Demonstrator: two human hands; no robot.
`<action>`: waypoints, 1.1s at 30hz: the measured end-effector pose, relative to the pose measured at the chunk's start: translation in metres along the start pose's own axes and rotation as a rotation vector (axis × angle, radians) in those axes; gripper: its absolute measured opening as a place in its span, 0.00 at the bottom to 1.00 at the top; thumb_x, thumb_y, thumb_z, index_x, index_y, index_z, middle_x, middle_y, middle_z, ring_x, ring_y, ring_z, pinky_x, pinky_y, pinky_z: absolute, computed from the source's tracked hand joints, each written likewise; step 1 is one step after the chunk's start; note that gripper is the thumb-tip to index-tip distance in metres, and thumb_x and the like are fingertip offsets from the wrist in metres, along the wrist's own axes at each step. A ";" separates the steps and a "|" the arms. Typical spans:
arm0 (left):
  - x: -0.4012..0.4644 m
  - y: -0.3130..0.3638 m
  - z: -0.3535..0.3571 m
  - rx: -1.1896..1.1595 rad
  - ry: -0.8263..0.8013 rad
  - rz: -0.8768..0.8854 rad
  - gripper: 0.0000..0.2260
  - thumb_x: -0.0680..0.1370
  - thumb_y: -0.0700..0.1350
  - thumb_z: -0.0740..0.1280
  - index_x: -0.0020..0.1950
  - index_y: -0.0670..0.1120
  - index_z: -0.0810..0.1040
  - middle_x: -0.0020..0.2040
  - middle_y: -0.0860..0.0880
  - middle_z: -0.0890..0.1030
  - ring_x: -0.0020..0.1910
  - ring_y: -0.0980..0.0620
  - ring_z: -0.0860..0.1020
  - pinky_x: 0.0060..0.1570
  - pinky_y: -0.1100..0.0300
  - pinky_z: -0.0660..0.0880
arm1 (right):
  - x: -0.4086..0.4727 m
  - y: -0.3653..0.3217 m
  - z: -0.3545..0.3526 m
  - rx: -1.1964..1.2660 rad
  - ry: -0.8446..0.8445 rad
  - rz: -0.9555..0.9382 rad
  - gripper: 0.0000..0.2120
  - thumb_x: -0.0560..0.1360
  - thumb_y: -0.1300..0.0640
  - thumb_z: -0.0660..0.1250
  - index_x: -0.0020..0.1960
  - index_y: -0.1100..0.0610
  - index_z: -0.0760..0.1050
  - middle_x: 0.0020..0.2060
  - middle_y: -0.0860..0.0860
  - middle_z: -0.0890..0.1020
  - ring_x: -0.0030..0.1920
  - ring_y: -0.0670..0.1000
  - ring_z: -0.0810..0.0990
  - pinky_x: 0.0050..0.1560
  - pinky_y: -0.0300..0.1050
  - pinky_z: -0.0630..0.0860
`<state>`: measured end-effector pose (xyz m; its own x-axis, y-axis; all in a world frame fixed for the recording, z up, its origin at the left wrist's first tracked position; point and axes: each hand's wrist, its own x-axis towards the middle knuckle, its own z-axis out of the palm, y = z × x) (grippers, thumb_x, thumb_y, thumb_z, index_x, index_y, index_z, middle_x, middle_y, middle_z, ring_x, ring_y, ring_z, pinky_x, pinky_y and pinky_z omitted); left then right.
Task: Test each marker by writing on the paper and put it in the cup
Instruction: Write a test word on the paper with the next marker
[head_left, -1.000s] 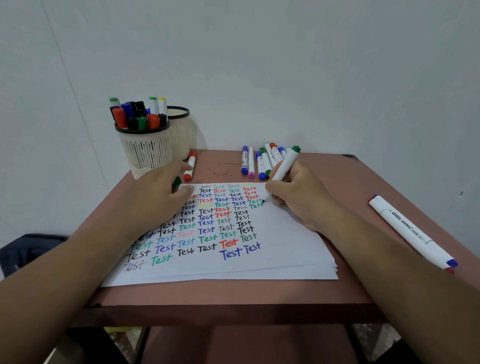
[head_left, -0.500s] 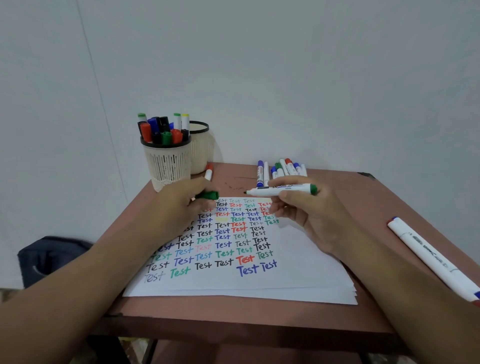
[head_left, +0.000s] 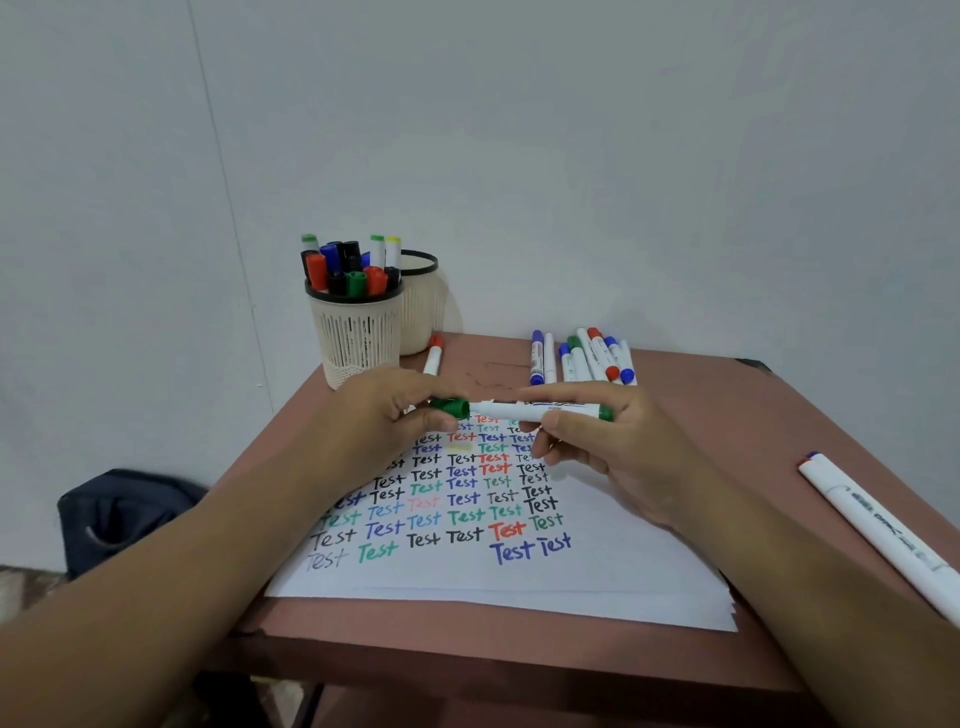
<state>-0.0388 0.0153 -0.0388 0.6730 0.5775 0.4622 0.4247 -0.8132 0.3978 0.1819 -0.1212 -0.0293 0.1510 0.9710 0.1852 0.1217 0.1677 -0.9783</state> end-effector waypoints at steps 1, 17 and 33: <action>0.000 0.001 0.000 -0.009 -0.002 0.017 0.13 0.77 0.50 0.72 0.61 0.61 0.82 0.43 0.67 0.77 0.49 0.70 0.74 0.45 0.79 0.65 | 0.000 0.000 0.000 -0.009 -0.001 0.003 0.12 0.79 0.68 0.68 0.57 0.57 0.85 0.42 0.62 0.86 0.43 0.57 0.83 0.48 0.46 0.84; 0.005 -0.014 0.013 0.085 0.033 0.083 0.13 0.84 0.47 0.58 0.53 0.44 0.81 0.42 0.47 0.75 0.41 0.52 0.71 0.40 0.61 0.64 | 0.022 0.011 0.017 -0.693 -0.101 -0.066 0.19 0.83 0.55 0.66 0.71 0.39 0.73 0.30 0.44 0.79 0.31 0.44 0.72 0.34 0.37 0.69; 0.005 -0.011 0.009 -0.078 0.136 -0.146 0.14 0.83 0.52 0.62 0.68 0.52 0.73 0.51 0.60 0.76 0.47 0.61 0.73 0.43 0.69 0.67 | 0.063 -0.032 0.025 -1.136 -0.124 -0.218 0.23 0.82 0.52 0.68 0.70 0.30 0.70 0.44 0.43 0.76 0.40 0.46 0.77 0.40 0.39 0.73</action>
<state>-0.0347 0.0268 -0.0482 0.5176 0.6975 0.4956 0.4602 -0.7152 0.5260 0.1626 -0.0615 0.0115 -0.0713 0.9609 0.2677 0.9522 0.1455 -0.2687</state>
